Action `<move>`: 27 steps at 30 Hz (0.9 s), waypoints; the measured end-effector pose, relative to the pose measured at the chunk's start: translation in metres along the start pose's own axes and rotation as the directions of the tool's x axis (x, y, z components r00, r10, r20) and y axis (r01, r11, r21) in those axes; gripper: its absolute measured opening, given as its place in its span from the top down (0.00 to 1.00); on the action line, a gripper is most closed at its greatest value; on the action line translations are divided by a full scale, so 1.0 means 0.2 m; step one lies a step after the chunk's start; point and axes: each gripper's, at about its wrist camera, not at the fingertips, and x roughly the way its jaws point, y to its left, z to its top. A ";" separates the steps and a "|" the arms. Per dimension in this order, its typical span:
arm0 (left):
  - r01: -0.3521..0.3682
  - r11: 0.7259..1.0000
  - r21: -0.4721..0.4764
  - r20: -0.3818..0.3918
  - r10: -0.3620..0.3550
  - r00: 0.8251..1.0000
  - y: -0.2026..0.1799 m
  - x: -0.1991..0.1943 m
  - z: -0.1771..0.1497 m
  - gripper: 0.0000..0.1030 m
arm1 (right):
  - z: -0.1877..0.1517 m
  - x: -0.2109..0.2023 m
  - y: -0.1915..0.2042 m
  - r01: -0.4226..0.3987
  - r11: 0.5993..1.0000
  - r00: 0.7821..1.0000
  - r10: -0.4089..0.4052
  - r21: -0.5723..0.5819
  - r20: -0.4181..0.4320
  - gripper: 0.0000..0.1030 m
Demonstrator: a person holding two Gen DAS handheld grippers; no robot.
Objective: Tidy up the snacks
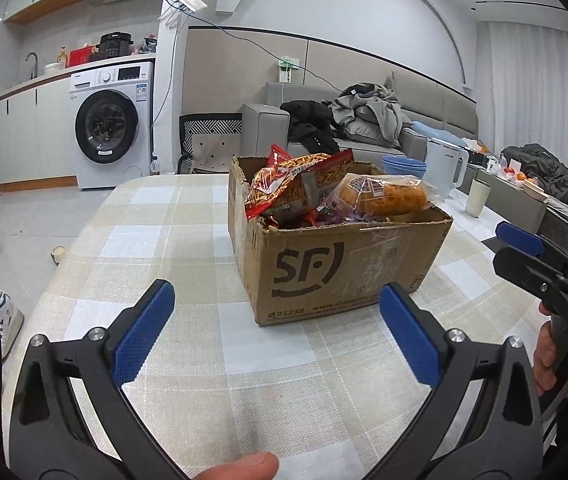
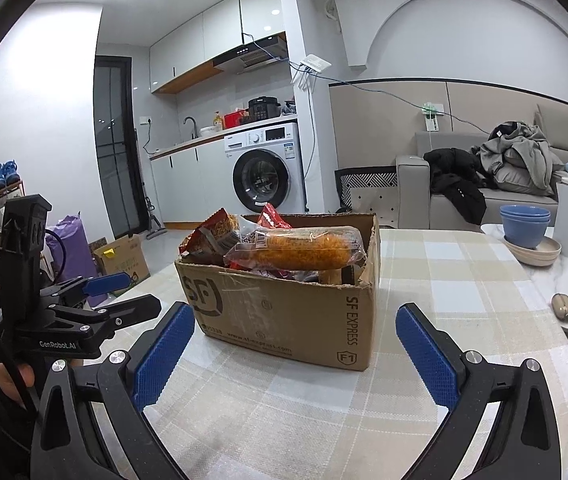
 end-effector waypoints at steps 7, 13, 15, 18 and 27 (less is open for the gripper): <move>-0.007 1.000 0.013 -0.001 0.007 1.000 -0.01 0.02 -0.03 0.01 | -0.02 0.02 0.01 0.001 1.000 1.000 -0.001 -0.015 -0.006 0.01; -0.011 1.000 0.004 -0.001 0.011 1.000 -0.01 0.02 -0.04 0.01 | -0.03 0.01 -0.01 -0.005 1.000 1.000 0.005 0.002 -0.002 0.01; -0.008 1.000 0.000 0.001 0.008 1.000 -0.01 0.02 -0.04 0.01 | -0.03 0.01 -0.01 -0.006 1.000 1.000 0.006 0.005 -0.001 0.01; -0.009 1.000 0.001 -0.001 0.009 1.000 -0.01 0.03 -0.04 0.01 | -0.03 0.01 -0.01 -0.003 1.000 1.000 0.003 0.001 0.000 0.01; -0.011 1.000 0.001 -0.001 0.011 1.000 0.00 0.03 -0.04 0.01 | -0.03 0.00 -0.01 0.000 1.000 1.000 0.000 -0.002 0.003 0.01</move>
